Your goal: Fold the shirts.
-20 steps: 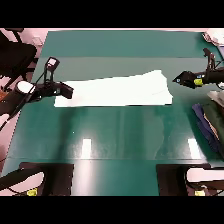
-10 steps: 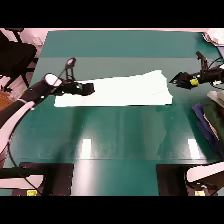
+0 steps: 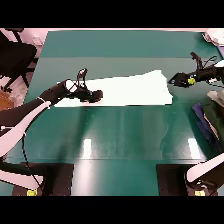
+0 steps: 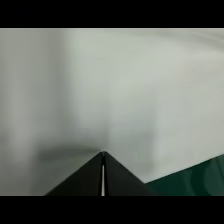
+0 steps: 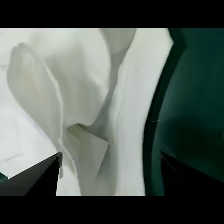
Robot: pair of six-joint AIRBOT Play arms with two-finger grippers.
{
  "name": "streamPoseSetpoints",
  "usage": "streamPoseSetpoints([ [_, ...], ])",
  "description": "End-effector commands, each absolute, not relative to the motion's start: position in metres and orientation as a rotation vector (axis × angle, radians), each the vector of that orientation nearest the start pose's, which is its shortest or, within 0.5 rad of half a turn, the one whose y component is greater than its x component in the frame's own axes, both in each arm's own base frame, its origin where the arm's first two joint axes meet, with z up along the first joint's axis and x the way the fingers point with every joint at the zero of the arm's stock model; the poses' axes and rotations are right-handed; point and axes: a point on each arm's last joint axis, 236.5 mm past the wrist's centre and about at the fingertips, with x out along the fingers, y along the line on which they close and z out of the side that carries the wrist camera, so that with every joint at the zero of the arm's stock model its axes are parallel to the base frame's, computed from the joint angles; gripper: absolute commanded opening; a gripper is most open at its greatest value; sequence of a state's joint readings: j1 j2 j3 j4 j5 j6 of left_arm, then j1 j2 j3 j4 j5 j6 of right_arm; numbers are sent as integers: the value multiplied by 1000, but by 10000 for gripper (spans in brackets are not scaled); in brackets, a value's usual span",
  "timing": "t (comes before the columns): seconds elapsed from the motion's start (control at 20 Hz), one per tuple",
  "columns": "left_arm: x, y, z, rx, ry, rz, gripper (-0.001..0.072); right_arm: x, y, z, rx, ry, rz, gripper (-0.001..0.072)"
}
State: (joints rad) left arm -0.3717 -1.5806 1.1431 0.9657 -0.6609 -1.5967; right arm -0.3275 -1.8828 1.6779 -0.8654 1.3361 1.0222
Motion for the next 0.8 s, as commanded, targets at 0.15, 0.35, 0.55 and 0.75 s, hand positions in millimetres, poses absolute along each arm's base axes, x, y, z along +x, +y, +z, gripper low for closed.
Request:
streamPoseSetpoints([
  [0.15,424,-253,-66,-439,1174,-362,20,507,-1,-56,454,1221,604,718],
  [0.35,424,-253,-66,-439,1174,-362,21,506,9,-64,486,1211,669,718],
  [0.55,425,-253,-65,-440,1171,-361,21,508,3,-59,515,1176,684,718],
  [0.75,424,-253,-65,-439,1173,-362,21,502,18,-47,602,1131,778,718],
])
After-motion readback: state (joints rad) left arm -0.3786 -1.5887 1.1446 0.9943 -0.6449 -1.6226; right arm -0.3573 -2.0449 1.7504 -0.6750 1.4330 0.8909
